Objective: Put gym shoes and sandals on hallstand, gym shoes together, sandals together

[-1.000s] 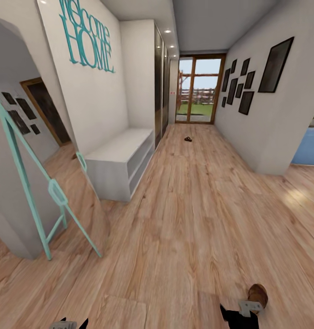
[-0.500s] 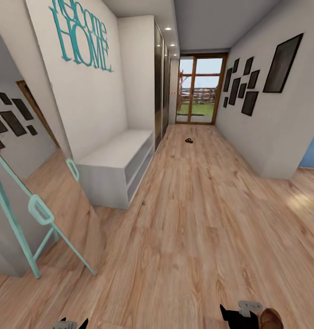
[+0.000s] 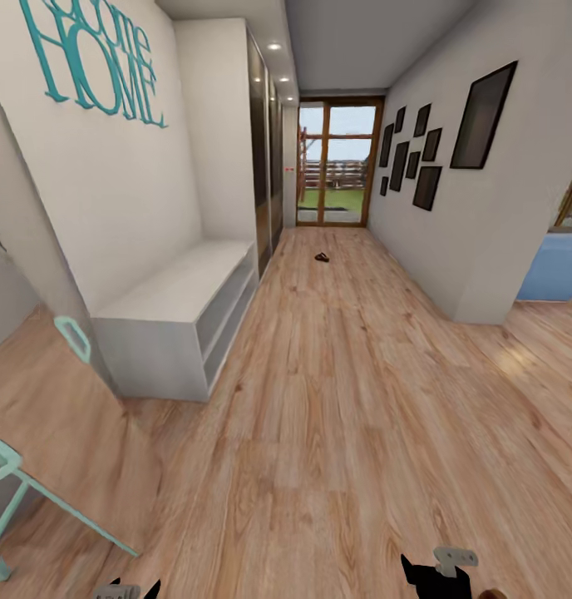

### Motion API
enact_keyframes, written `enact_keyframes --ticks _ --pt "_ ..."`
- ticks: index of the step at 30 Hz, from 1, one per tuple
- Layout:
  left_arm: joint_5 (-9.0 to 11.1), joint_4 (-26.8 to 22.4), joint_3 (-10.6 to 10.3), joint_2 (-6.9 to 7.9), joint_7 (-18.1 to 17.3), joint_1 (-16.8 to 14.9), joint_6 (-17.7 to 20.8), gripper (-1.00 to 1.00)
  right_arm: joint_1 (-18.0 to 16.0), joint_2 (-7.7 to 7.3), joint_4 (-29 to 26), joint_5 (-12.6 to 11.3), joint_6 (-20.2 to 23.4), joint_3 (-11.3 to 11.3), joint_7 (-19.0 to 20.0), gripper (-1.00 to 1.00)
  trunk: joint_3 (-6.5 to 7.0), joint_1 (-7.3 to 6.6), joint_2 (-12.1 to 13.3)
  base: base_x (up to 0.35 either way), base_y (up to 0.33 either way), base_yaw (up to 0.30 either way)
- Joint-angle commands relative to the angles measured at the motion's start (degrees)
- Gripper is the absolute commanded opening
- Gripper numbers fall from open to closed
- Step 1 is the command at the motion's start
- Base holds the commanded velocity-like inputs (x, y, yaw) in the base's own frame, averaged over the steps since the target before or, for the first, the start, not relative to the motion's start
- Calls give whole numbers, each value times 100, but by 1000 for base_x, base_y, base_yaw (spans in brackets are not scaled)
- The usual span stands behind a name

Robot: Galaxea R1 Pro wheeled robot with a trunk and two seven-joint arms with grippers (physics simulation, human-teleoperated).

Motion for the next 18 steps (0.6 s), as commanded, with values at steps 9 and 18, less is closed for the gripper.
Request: enact_keyframes --ticks 9,18 --pt "-5 4 46 -3 -55 -4 -3 100 -5 -1 9 -61 -16 0 48 100 -5 3 -2 338 0 -67" --pt "-5 4 46 -3 -55 -4 -4 100 -5 -1 9 -61 -16 0 47 100 -5 3 -2 338 0 -5"
